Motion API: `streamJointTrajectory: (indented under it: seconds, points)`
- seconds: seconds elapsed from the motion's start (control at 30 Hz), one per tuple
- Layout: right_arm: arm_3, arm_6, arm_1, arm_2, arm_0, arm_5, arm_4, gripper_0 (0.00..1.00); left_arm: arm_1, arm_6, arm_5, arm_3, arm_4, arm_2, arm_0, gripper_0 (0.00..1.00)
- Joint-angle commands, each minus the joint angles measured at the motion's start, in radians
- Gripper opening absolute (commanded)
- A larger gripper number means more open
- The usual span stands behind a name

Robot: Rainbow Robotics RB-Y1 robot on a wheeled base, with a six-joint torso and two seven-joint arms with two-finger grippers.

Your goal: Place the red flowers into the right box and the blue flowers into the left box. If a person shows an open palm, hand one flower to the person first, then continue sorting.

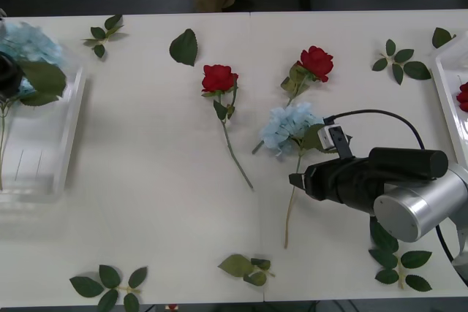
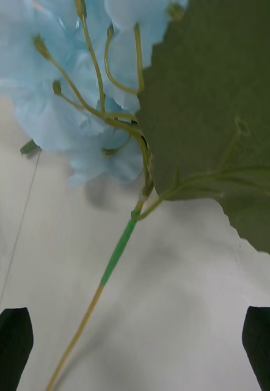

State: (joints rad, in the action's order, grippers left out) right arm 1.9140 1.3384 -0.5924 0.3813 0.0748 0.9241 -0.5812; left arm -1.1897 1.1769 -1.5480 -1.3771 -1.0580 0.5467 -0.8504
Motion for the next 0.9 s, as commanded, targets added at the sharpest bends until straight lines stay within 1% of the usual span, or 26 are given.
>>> streamJointTrajectory:
  seconds: [0.03, 0.07, 0.13, 0.17, 0.23, 0.27, 0.33, 0.37, 0.4, 0.43, 0.47, 0.5, 0.53, 0.57, 0.6, 0.63, 0.67, 0.7, 0.73, 0.9]
  points:
    - [0.023, -0.09, 0.059, 0.027, 0.054, -0.01, 0.067, 1.0, -0.051, 0.089, 0.057, 0.139, 0.013, -0.217, 0.05, 0.0]
    - [0.019, -0.09, 0.063, 0.028, 0.059, -0.011, 0.075, 1.0, -0.051, 0.098, 0.078, 0.161, 0.013, -0.238, 0.062, 0.0]
    - [-0.012, -0.091, 0.085, 0.036, 0.076, -0.011, 0.1, 1.0, -0.045, 0.158, 0.194, 0.228, 0.012, -0.298, 0.111, 0.0]
    - [-0.021, -0.093, 0.089, 0.039, 0.082, -0.013, 0.104, 1.0, -0.045, 0.176, 0.224, 0.243, 0.012, -0.301, 0.123, 0.0]
    - [-0.067, -0.094, 0.105, 0.051, 0.109, -0.03, 0.124, 1.0, -0.033, 0.231, 0.341, 0.285, 0.013, -0.303, 0.171, 0.0]
    - [-0.078, -0.093, 0.108, 0.054, 0.115, -0.037, 0.129, 1.0, -0.027, 0.24, 0.37, 0.296, 0.012, -0.303, 0.185, 0.0]
    - [-0.116, -0.097, 0.117, 0.071, 0.132, -0.067, 0.144, 1.0, 0.001, 0.273, 0.479, 0.334, 0.009, -0.301, 0.234, 0.0]
    - [-0.122, -0.099, 0.118, 0.074, 0.135, -0.07, 0.146, 1.0, 0.01, 0.277, 0.5, 0.343, 0.007, -0.301, 0.244, 0.0]
    - [-0.132, -0.097, 0.118, 0.076, 0.137, -0.074, 0.15, 0.98, 0.025, 0.279, 0.543, 0.36, 0.009, -0.303, 0.261, 0.0]
    - [-0.135, -0.099, 0.118, 0.076, 0.138, -0.074, 0.156, 0.91, 0.039, 0.28, 0.574, 0.377, 0.009, -0.301, 0.272, 0.0]
    - [-0.135, -0.099, 0.118, 0.079, 0.137, -0.074, 0.158, 0.87, 0.047, 0.279, 0.583, 0.383, 0.009, -0.301, 0.275, 0.0]
    - [-0.135, -0.099, 0.117, 0.079, 0.137, -0.071, 0.161, 0.76, 0.059, 0.28, 0.595, 0.395, 0.01, -0.303, 0.277, 0.0]
    - [-0.135, -0.099, 0.115, 0.082, 0.137, -0.064, 0.164, 0.64, 0.067, 0.282, 0.598, 0.406, 0.009, -0.301, 0.277, 0.0]
    - [-0.135, -0.099, 0.115, 0.082, 0.137, -0.057, 0.17, 0.48, 0.073, 0.282, 0.605, 0.411, 0.009, -0.303, 0.277, 0.02]
    - [-0.135, -0.099, 0.115, 0.082, 0.137, -0.057, 0.173, 0.4, 0.076, 0.282, 0.606, 0.409, 0.012, -0.301, 0.277, 0.04]
    - [-0.135, -0.099, 0.115, 0.082, 0.137, -0.057, 0.176, 0.24, 0.078, 0.282, 0.608, 0.411, 0.015, -0.301, 0.277, 0.22]
    - [-0.136, -0.099, 0.115, 0.082, 0.137, -0.057, 0.178, 0.11, 0.079, 0.282, 0.608, 0.411, 0.015, -0.301, 0.277, 0.9]
    - [-0.138, -0.099, 0.115, 0.082, 0.137, -0.056, 0.178, 0.06, 0.079, 0.282, 0.608, 0.411, 0.013, -0.301, 0.277, 1.0]
    - [-0.139, -0.099, 0.115, 0.083, 0.137, -0.056, 0.178, 0.0, 0.082, 0.282, 0.608, 0.411, 0.01, -0.301, 0.277, 1.0]
    - [-0.15, -0.099, 0.112, 0.09, 0.137, -0.053, 0.192, 0.0, 0.088, 0.282, 0.608, 0.409, 0.013, -0.301, 0.277, 1.0]
